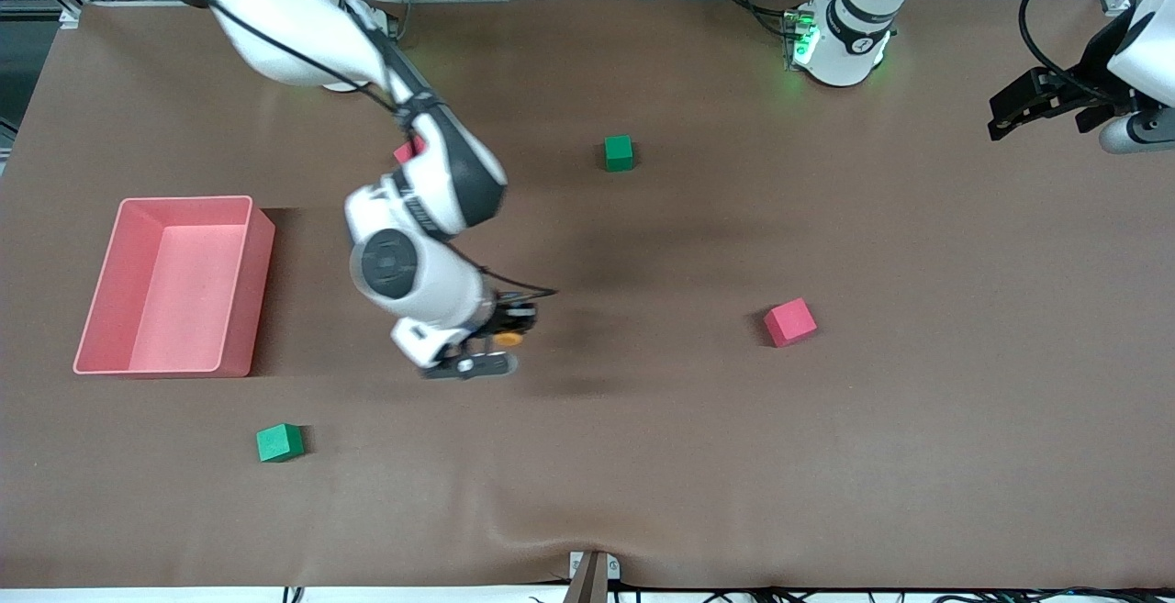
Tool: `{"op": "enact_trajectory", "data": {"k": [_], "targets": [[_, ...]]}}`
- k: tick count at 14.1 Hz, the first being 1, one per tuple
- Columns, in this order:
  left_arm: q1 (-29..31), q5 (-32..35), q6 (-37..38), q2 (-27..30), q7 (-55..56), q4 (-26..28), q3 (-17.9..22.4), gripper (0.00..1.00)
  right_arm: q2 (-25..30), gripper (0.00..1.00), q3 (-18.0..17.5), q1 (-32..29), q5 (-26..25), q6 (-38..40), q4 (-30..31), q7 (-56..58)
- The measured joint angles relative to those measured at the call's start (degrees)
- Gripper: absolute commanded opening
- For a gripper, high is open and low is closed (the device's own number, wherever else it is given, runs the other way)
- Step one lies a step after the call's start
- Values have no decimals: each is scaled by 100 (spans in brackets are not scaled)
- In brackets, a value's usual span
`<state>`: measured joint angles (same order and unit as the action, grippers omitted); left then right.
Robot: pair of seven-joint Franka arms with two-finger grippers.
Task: Place and upright button with both arms
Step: 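Carry the button to mid-table with the right gripper while the left gripper approaches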
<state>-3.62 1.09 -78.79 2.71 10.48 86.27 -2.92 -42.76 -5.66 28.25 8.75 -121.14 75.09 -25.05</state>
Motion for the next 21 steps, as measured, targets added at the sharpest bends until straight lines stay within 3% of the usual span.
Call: {"op": "enact_trajectory", "data": {"k": [4,7,10,12,13,21], "targets": [[-11,0,-3,-9,0,2,-6,100,-556,10,52,854,-61,-685,-128,-477],[-14,0,-5,-54,0,2,-7,100,-722,10,77,1113,-449,-684,-213,-494],[-48,0,-39,-149,0,3,-16,100,-914,17,80,1226,-493,-705,-215,-511],[-81,-5,-49,-278,0,6,-20,100,-1076,43,81,1282,-530,-907,-217,-622],[-97,-16,-51,-354,0,7,-26,100,-1139,99,82,1306,-541,-1026,-221,-668],[-474,-43,-55,-753,0,11,-109,100,-1000,100,298,1300,-549,-975,-545,-807]]}}
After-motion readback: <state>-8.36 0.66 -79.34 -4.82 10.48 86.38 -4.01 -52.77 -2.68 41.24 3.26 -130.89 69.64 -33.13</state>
